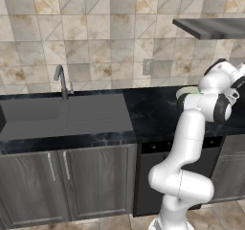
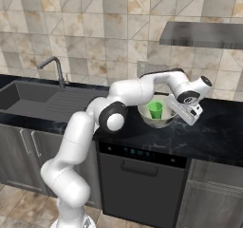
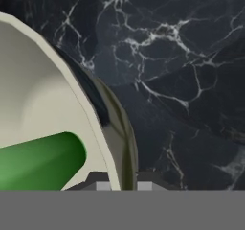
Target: Place the cup inside the bowl on the dining table and move the bowl to any counter.
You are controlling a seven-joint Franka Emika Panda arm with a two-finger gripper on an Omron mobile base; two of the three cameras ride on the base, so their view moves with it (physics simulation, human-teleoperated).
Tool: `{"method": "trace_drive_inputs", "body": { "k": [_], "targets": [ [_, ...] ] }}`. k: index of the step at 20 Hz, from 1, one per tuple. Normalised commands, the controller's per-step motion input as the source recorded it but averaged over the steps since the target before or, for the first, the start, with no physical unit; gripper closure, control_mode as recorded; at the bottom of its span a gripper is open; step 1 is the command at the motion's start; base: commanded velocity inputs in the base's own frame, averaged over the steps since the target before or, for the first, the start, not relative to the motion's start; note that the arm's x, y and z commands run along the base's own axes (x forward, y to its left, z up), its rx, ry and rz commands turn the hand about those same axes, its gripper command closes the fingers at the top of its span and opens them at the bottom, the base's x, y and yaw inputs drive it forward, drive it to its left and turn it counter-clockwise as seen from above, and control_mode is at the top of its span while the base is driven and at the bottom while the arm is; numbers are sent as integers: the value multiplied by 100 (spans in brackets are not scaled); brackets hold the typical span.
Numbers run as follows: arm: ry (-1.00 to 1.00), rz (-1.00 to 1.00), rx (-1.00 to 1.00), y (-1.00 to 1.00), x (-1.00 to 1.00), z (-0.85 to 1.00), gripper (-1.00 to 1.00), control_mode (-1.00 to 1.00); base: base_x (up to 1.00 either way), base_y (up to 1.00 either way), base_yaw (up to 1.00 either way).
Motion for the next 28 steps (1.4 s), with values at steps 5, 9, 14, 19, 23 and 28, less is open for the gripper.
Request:
{"method": "trace_drive_inputs", "body": {
  "k": [5,9,14,19,23,28],
  "targets": [
    [0,-5,-1,-9,16,-14,100,-100,0,0,0],
    [0,-5,-1,-10,16,-21,100,-100,0,0,0],
    [0,-5,-2,-11,12,-23,100,-100,0,0,0],
    [0,-5,-1,-12,8,-22,100,-100,0,0,0],
    [0,-5,-1,-12,8,-18,100,-100,0,0,0],
    [0,-4,0,-8,3,-5,100,-100,0,0,0]
  ]
}}
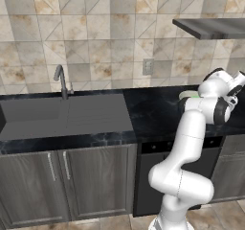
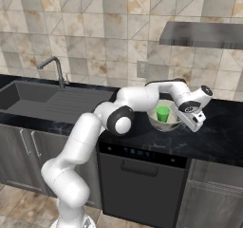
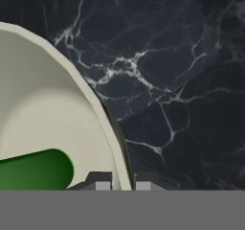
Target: Place the cup inside the bowl on the dining table and move the bowl to any counter.
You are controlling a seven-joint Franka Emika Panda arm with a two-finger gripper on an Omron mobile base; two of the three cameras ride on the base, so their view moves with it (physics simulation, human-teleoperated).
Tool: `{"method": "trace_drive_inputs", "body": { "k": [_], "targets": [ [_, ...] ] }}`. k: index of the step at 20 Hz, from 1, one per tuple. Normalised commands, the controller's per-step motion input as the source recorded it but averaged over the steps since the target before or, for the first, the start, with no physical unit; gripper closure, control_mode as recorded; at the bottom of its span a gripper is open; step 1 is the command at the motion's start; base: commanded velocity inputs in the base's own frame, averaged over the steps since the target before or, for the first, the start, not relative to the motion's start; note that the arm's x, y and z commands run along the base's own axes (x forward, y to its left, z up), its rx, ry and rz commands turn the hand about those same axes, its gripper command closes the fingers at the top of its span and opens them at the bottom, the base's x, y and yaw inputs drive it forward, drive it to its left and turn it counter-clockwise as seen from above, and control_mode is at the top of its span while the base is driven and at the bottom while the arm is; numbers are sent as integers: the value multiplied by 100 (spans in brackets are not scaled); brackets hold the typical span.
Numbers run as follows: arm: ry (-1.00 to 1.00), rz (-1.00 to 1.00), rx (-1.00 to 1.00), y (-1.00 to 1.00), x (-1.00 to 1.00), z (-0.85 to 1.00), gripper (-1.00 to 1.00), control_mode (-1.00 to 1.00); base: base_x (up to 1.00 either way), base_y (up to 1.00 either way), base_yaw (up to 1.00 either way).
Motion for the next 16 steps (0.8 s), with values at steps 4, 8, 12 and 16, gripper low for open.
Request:
{"method": "trace_drive_inputs", "body": {
  "k": [4,8,12,16],
  "targets": [
    [0,0,0,0,0,0,100,-100,0,0,0],
    [0,0,0,0,0,0,-100,-100,0,0,0],
    [0,0,0,0,0,0,-100,-100,0,0,0],
    [0,0,0,0,-3,2,-100,-100,0,0,0]
  ]
}}
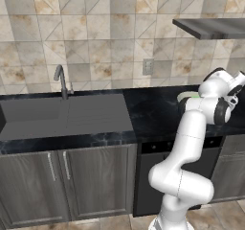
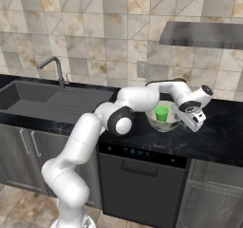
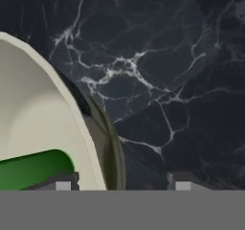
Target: Place the cup inside the bowl on the dining table and move the bowl to any counter.
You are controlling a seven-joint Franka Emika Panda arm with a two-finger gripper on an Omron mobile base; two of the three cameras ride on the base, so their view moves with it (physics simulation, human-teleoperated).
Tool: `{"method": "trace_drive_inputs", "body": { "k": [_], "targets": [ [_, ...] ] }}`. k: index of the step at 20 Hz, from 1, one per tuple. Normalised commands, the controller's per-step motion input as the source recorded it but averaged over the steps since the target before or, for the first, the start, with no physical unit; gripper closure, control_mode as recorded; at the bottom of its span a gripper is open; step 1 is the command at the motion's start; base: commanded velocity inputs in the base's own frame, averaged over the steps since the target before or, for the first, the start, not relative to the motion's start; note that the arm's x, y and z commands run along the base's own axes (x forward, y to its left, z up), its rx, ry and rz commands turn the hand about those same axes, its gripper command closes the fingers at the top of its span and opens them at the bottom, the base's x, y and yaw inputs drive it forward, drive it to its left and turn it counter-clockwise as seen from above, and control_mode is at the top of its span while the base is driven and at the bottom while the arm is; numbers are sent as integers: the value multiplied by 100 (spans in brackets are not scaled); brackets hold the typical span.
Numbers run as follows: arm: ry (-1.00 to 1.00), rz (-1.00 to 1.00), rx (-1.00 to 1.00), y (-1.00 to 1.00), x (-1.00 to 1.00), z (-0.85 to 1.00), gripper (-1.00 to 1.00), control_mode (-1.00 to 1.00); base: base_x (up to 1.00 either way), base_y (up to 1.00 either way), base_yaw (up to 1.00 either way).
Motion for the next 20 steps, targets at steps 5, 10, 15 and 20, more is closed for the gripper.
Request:
{"method": "trace_drive_inputs", "body": {
  "k": [5,10,15,20],
  "targets": [
    [0,0,0,0,-6,17,-100,-100,0,0,0],
    [0,0,0,-2,-14,48,-100,-100,0,0,0],
    [0,0,0,-14,-35,27,-100,-100,0,0,0],
    [0,0,0,-25,-57,2,-100,-100,0,0,0]
  ]
}}
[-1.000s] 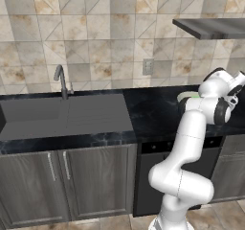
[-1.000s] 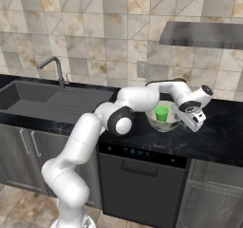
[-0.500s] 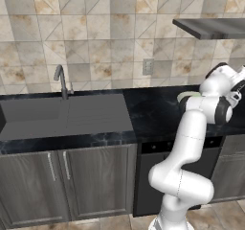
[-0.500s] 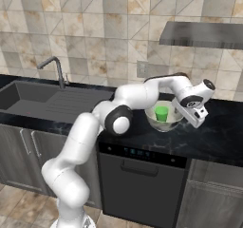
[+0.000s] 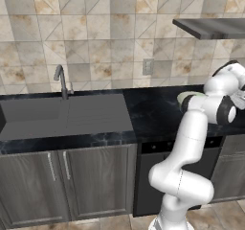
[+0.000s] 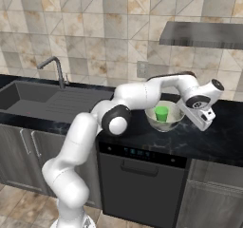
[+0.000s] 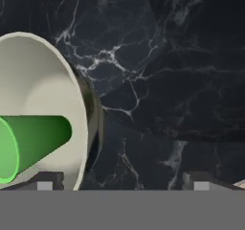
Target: Place the cup inside the bowl on the dining table and move the bowl to any counter.
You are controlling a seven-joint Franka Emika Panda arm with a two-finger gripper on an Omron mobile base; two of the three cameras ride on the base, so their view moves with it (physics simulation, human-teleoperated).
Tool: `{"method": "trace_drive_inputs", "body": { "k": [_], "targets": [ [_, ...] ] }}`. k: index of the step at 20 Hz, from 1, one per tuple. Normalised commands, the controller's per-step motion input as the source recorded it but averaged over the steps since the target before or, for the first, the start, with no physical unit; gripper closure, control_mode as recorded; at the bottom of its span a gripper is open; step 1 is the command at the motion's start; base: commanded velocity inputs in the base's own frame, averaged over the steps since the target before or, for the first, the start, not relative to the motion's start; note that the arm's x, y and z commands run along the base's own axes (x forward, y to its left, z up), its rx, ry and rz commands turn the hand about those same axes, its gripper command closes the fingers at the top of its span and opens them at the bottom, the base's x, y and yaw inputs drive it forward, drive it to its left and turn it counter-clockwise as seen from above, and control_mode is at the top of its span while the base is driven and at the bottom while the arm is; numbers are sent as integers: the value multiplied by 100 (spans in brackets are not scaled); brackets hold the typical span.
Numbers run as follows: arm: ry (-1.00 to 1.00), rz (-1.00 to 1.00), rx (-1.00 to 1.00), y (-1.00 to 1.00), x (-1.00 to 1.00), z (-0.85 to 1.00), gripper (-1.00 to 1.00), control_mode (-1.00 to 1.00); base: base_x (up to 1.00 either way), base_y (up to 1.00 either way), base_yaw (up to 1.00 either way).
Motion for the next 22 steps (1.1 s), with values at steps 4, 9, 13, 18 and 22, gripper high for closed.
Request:
{"method": "trace_drive_inputs", "body": {
  "k": [4,9,13,18,22],
  "targets": [
    [0,0,0,-6,-69,31,-100,-100,0,0,0],
    [-1,0,0,0,-74,45,-100,-100,0,0,0],
    [-2,1,0,0,-83,46,-100,-100,0,0,0],
    [0,2,-1,8,-80,24,-100,-100,0,0,0],
    [0,3,-3,23,-73,8,-100,-100,0,0,0]
  ]
}}
